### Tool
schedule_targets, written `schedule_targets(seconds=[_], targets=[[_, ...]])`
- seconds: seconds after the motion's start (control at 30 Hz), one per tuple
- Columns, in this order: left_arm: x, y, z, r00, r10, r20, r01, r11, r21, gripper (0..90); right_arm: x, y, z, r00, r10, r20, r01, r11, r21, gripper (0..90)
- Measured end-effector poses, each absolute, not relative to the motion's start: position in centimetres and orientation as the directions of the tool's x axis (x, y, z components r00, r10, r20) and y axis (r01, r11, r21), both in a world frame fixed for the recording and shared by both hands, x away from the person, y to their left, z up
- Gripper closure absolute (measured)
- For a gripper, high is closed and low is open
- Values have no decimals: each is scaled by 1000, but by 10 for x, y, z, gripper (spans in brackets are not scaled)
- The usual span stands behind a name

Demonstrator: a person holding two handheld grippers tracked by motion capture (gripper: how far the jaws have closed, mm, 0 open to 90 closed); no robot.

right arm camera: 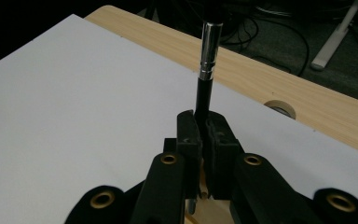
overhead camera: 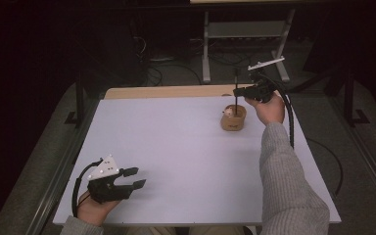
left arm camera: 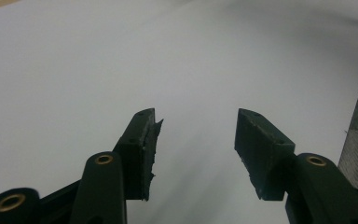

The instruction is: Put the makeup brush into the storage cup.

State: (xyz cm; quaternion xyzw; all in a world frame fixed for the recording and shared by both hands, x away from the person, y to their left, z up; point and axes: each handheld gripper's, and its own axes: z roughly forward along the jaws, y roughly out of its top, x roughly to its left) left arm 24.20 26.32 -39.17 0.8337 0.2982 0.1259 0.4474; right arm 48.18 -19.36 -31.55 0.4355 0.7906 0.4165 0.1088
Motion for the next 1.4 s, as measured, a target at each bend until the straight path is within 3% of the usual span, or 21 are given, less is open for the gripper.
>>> schedule_targets(seconds=[0.6, 1.4], targets=[[243, 262, -391, 778, 627, -50, 386, -413, 825, 313, 486, -197, -327, -557, 810, 183, 607, 248, 755, 847], [243, 262, -392, 776, 629, -50, 389, -415, 822, 292, 488, -198, -347, -526, 825, 208, 629, 212, 748, 846]])
